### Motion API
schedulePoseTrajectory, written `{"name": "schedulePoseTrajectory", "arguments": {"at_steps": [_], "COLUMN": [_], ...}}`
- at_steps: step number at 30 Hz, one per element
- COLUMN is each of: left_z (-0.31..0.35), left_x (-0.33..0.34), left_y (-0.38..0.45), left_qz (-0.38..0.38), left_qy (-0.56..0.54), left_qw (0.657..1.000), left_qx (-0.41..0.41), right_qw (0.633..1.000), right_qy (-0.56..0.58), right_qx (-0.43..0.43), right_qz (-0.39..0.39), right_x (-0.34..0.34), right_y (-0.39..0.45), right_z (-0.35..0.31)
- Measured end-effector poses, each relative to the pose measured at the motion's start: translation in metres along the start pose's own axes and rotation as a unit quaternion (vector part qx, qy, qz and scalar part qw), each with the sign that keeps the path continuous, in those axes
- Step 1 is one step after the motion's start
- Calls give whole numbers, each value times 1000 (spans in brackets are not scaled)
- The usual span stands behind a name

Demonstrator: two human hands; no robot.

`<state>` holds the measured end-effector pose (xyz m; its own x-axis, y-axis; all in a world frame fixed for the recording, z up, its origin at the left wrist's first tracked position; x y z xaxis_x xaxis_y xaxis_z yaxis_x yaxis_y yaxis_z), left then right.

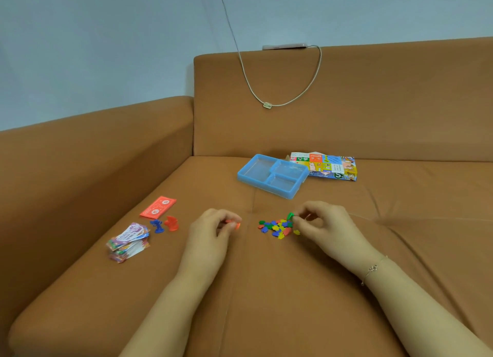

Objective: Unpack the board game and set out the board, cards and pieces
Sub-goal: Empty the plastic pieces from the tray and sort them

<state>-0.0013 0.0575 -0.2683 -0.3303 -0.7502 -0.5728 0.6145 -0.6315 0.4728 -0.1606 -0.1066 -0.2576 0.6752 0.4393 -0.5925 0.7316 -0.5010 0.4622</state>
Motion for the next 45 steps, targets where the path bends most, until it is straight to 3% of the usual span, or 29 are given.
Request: {"name": "schedulePoseTrajectory", "arguments": {"at_steps": [3,5,10,15,20,26,33,39,45], "left_z": [-15,-30,-50,-46,-47,-53,-54,-47,-56], "left_x": [-28,-48,-82,-84,-82,-82,-80,-77,-77], "left_y": [-14,-21,-29,-32,-39,-41,-35,-27,-24], "left_qz": [9,26,28,51,98,117,134,146,155], "left_qy": [98,146,288,355,300,261,239,320,331], "left_qw": [994,988,957,932,948,958,959,936,930], "left_qx": [38,37,16,45,43,-21,-68,-23,-47], "right_qw": [991,987,996,987,976,980,987,987,985], "right_qy": [130,159,37,-58,-86,-18,32,1,8], "right_qx": [23,28,-51,-102,-124,-72,-34,-40,-45], "right_qz": [11,17,-68,-113,-159,-183,-156,-154,-168], "right_x": [14,25,68,112,142,153,154,157,161], "right_y": [-1,2,11,28,49,57,63,67,70], "right_z": [-17,-28,-56,-80,-95,-92,-83,-82,-82]}}
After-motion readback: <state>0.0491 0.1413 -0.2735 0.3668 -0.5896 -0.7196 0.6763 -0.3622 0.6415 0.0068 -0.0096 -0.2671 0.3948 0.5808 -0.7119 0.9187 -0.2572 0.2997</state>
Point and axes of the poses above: each hand's wrist, its own y-axis towards the middle knuckle, its own x-axis out of the palm, z = x × y, the point moved 2 cm from there along y, towards the middle knuckle, and after that the axes turned 4 degrees about y, right-handed, at the moved point
